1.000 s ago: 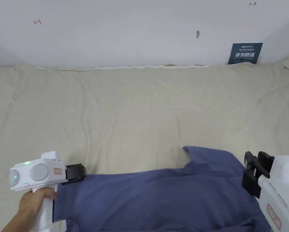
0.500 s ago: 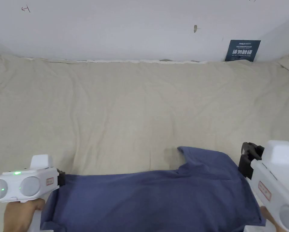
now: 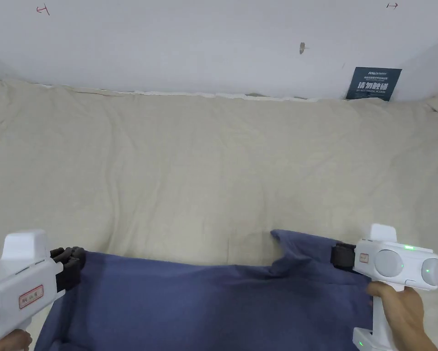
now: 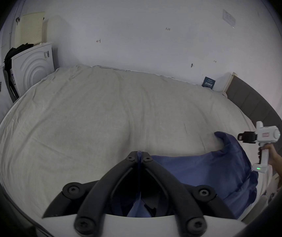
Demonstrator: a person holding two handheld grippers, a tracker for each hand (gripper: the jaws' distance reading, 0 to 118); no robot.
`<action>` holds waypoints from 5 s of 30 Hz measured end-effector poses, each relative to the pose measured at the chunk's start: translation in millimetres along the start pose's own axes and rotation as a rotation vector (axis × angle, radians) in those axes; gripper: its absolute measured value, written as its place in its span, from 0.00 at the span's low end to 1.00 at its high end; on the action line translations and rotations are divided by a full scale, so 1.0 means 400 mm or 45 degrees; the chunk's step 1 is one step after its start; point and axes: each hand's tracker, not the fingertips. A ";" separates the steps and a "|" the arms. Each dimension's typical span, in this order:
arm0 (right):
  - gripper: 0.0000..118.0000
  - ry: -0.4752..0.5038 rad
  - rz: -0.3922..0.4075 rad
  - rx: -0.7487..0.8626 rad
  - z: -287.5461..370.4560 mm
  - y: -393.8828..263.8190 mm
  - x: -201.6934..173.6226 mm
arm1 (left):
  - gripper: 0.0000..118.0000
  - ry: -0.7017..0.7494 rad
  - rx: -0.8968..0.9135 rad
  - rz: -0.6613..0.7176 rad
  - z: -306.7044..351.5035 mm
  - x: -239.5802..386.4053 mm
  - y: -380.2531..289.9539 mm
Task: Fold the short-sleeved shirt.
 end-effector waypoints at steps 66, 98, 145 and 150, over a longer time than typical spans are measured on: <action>0.29 0.026 0.164 1.111 0.972 -0.436 -0.056 | 0.43 0.173 0.844 -0.113 0.538 0.209 -0.146; 0.01 0.069 0.184 0.990 0.913 -0.435 -0.070 | 0.08 -0.409 -0.215 0.704 0.274 -0.241 -0.354; 0.01 0.069 0.156 0.953 0.902 -0.430 -0.018 | 0.06 -0.233 -0.261 0.511 0.305 -0.208 -0.291; 0.01 0.090 0.159 0.959 0.906 -0.435 -0.013 | 0.06 -0.384 -0.340 0.392 0.277 0.011 -0.272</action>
